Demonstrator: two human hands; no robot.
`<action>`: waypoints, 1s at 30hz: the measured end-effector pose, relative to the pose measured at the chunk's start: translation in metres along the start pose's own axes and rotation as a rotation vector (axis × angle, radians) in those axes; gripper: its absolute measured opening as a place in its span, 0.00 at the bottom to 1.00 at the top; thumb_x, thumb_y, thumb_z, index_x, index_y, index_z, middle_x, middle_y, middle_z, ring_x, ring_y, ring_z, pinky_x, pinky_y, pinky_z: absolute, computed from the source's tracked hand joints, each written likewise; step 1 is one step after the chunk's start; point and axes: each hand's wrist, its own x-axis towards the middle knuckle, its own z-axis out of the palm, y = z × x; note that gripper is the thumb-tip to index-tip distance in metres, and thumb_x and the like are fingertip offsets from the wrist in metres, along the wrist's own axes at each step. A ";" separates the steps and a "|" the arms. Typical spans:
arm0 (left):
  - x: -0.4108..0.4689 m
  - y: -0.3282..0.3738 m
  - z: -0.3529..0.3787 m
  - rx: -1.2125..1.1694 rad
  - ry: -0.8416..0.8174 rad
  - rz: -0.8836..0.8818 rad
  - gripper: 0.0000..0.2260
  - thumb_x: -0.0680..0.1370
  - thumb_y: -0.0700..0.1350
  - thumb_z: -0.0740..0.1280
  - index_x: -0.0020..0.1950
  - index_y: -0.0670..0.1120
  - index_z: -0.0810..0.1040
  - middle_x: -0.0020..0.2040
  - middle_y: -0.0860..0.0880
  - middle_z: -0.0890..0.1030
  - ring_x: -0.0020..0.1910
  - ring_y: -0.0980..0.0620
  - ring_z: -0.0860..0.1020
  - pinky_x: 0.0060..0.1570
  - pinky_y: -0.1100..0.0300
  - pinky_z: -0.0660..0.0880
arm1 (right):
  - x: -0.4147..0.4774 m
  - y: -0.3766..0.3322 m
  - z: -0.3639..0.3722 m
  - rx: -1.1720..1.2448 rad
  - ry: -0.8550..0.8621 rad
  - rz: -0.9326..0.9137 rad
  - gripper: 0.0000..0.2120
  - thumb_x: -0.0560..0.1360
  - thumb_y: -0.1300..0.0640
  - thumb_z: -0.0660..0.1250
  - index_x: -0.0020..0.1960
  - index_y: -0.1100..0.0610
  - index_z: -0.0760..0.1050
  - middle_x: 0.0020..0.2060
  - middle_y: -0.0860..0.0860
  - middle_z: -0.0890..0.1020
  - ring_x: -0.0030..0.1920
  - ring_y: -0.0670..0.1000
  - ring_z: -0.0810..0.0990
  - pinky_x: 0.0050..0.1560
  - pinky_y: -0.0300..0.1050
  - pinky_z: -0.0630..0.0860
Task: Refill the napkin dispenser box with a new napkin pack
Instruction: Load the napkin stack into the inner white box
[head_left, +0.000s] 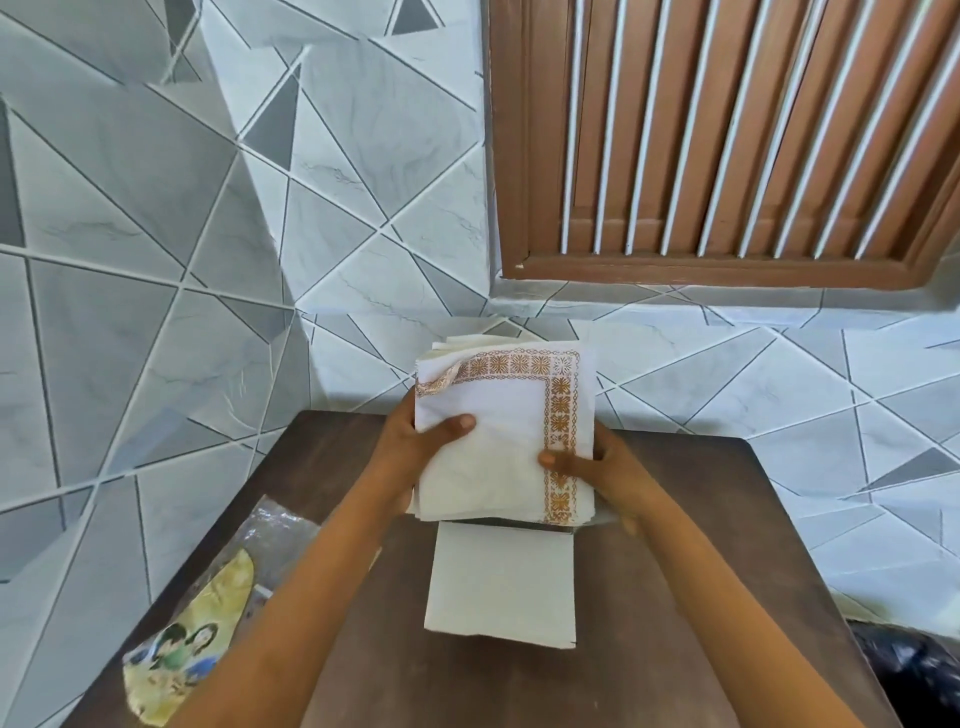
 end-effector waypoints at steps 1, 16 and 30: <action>0.002 -0.001 -0.001 -0.007 0.005 -0.005 0.19 0.65 0.42 0.77 0.55 0.49 0.79 0.49 0.50 0.85 0.48 0.49 0.83 0.44 0.56 0.80 | 0.002 0.000 -0.002 -0.010 0.017 -0.017 0.19 0.66 0.62 0.74 0.55 0.54 0.75 0.49 0.51 0.85 0.48 0.52 0.84 0.46 0.47 0.82; 0.007 -0.041 -0.032 0.318 -0.301 -0.042 0.34 0.60 0.50 0.77 0.64 0.53 0.70 0.55 0.57 0.81 0.54 0.60 0.79 0.46 0.66 0.78 | 0.012 0.022 0.002 -0.106 0.168 -0.159 0.15 0.68 0.67 0.71 0.52 0.56 0.75 0.39 0.43 0.86 0.41 0.43 0.84 0.37 0.35 0.78; 0.016 -0.052 -0.023 0.664 -0.179 0.126 0.20 0.63 0.49 0.76 0.53 0.49 0.78 0.37 0.60 0.82 0.40 0.62 0.81 0.39 0.69 0.76 | 0.012 0.039 -0.004 -0.179 0.232 -0.110 0.19 0.68 0.64 0.72 0.57 0.59 0.75 0.46 0.48 0.82 0.42 0.37 0.81 0.40 0.29 0.77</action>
